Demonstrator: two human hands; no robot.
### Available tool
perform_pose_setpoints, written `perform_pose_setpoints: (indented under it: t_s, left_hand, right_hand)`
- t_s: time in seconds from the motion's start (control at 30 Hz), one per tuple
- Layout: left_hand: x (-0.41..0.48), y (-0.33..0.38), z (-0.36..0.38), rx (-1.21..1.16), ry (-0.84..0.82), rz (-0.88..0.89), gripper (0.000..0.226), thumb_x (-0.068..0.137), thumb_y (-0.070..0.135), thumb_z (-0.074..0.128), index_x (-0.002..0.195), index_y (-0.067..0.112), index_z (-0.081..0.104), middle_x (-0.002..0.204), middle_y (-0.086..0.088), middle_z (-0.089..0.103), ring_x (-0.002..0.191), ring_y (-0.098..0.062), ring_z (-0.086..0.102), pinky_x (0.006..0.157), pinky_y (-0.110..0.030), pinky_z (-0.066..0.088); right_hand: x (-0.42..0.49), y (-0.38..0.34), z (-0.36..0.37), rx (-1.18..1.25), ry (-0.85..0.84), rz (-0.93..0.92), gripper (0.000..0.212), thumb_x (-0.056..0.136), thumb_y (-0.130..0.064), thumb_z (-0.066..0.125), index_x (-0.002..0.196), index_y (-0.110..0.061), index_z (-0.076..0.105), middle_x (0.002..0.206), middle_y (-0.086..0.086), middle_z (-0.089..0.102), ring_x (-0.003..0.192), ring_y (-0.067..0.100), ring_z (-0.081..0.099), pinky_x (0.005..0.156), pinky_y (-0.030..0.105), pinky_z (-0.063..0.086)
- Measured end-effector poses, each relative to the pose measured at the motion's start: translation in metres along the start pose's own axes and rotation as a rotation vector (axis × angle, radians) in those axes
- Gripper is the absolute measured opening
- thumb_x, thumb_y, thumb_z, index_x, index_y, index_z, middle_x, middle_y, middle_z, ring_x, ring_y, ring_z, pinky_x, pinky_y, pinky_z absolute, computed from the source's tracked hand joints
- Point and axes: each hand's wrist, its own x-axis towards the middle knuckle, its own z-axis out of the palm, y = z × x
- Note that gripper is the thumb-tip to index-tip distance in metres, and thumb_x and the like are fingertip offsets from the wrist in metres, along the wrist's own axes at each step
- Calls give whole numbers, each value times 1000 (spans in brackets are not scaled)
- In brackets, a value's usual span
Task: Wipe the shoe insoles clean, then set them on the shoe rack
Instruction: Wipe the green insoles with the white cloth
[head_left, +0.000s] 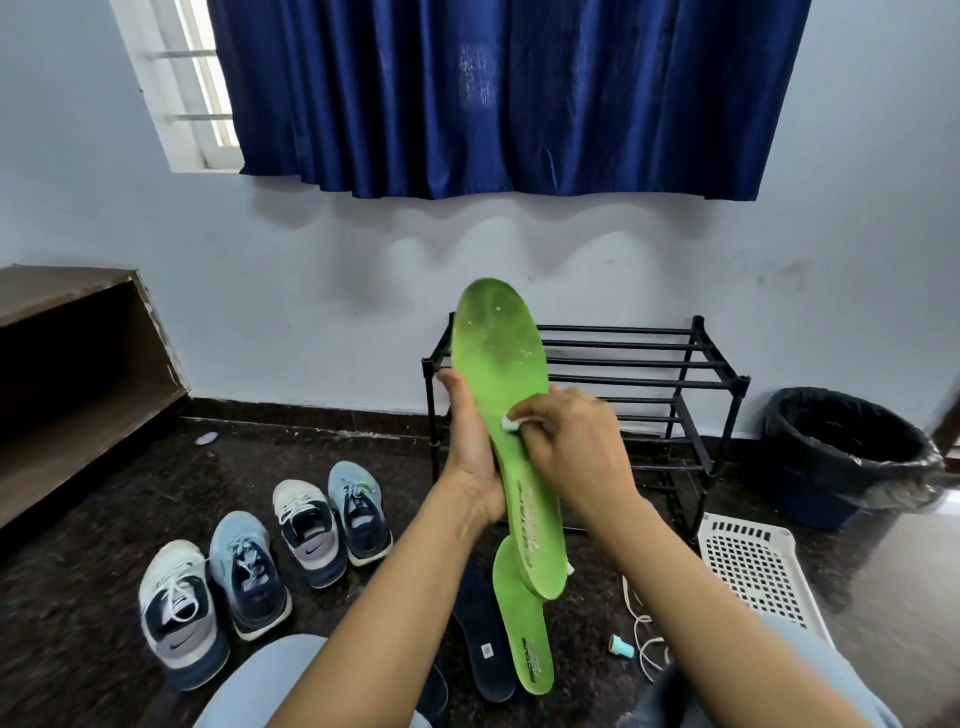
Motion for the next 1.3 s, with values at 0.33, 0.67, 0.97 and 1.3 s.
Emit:
perform_pose_setpoints:
  t_s: [0.33, 0.67, 0.97, 1.3]
  left_hand:
    - [-1, 8, -2, 91, -70, -86, 102, 73, 90, 8, 99, 16, 73, 94, -13, 70, 84, -26, 68, 75, -35, 55]
    - [13, 28, -29, -2, -77, -101, 109, 78, 86, 2, 117, 5, 64, 111, -17, 67, 90, -31, 62, 78, -36, 51]
    - [-9, -1, -10, 71, -150, -253, 52, 83, 62, 49, 73, 16, 72, 74, -7, 66, 70, -20, 63, 66, -30, 47]
    - [-1, 35, -30, 155, 0, -205, 46, 87, 57, 44, 78, 15, 61, 78, -7, 56, 68, -21, 56, 60, -27, 45]
  right_hand:
    - [5, -7, 3, 42, 122, -1, 25, 69, 2, 66, 82, -18, 76, 78, 1, 73, 76, 27, 62, 72, 18, 35]
    - [-12, -25, 13, 269, 1, -17, 15, 73, -14, 71, 81, -25, 76, 72, -7, 67, 68, 8, 58, 69, 25, 47]
    - [16, -23, 9, 146, 304, -18, 17, 70, -4, 66, 80, -15, 75, 77, -1, 72, 73, 22, 64, 73, 17, 39]
    - [-2, -38, 23, 301, 68, 11, 18, 71, -4, 69, 80, -18, 76, 70, -2, 70, 66, 19, 62, 70, 32, 50]
